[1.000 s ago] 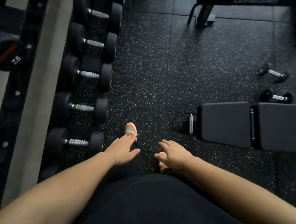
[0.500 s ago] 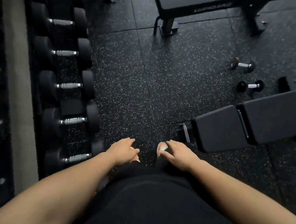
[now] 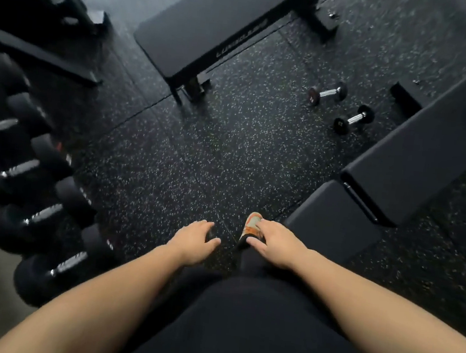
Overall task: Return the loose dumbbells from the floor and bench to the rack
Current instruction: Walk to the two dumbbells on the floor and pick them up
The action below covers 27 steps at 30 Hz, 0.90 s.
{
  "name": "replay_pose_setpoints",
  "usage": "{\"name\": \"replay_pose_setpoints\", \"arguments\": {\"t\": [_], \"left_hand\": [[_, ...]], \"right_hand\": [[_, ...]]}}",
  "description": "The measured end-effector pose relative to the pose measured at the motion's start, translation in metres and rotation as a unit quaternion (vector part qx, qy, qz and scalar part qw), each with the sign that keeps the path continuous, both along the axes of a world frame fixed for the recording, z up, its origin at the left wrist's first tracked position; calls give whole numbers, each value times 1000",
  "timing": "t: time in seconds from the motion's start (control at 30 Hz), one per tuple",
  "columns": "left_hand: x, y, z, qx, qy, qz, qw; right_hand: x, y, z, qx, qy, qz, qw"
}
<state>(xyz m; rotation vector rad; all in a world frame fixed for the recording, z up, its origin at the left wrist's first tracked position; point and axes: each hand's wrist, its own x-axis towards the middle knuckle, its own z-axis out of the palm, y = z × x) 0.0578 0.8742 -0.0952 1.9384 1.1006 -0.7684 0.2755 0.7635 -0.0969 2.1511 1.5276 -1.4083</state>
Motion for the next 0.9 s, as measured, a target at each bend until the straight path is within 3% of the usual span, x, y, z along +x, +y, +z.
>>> {"name": "replay_pose_setpoints", "arguments": {"t": [0.5, 0.9], "left_hand": [[180, 261, -11, 30, -6, -204, 978], [347, 417, -2, 18, -30, -375, 926]], "right_hand": [[124, 187, -9, 3, -13, -131, 991], [216, 314, 14, 14, -45, -300, 953]]}}
